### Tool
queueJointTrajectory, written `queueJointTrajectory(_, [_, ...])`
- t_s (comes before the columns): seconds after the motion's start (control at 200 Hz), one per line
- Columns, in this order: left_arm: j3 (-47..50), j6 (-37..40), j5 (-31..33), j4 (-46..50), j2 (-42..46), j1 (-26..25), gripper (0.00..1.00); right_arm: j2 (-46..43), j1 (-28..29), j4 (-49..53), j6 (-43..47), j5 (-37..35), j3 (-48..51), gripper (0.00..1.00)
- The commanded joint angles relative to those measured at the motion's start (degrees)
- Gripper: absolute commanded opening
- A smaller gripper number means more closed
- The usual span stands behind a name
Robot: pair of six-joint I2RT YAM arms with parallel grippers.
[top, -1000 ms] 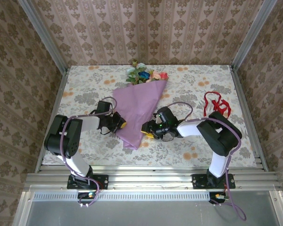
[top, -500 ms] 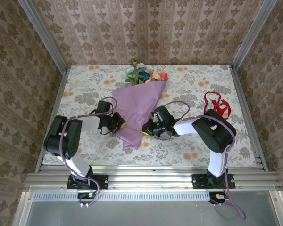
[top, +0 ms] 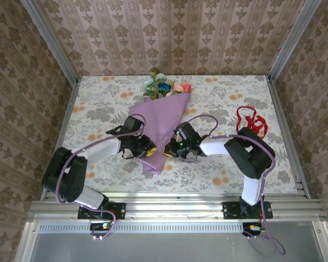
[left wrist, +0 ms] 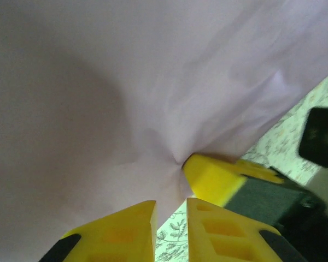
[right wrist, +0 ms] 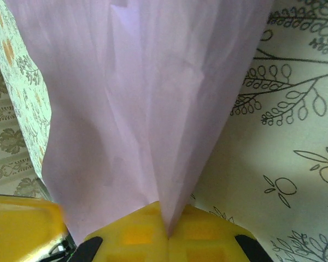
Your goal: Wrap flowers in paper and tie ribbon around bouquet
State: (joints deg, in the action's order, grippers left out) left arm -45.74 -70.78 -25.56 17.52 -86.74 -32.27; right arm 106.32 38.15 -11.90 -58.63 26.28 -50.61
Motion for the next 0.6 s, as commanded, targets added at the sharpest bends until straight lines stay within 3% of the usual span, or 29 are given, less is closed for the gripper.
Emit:
queueJointTrajectory(0.0, [2.4,-2.7,-1.1,-2.4,-4.5,-0.5,0.14,-1.1,0.3,3.5,1.8,-1.0,-1.1,0.0])
queueJointTrajectory(0.14, [7.3,-1.5,-0.6,-3.8,-6.8,-0.6,0.05,-1.9,0.0,4.1,3.3,-1.1,-1.0,0.0])
queueJointTrajectory(0.325, [14.4,-2.4,0.2,-8.4,-7.2,-0.5,0.0,-2.0,-1.6,3.6,5.5,-0.6,-1.0,0.33])
queueJointTrajectory(0.595, [14.8,-1.2,0.9,-7.6,-8.1,-0.5,0.0,1.5,-3.7,1.5,5.8,-0.5,-2.6,0.4])
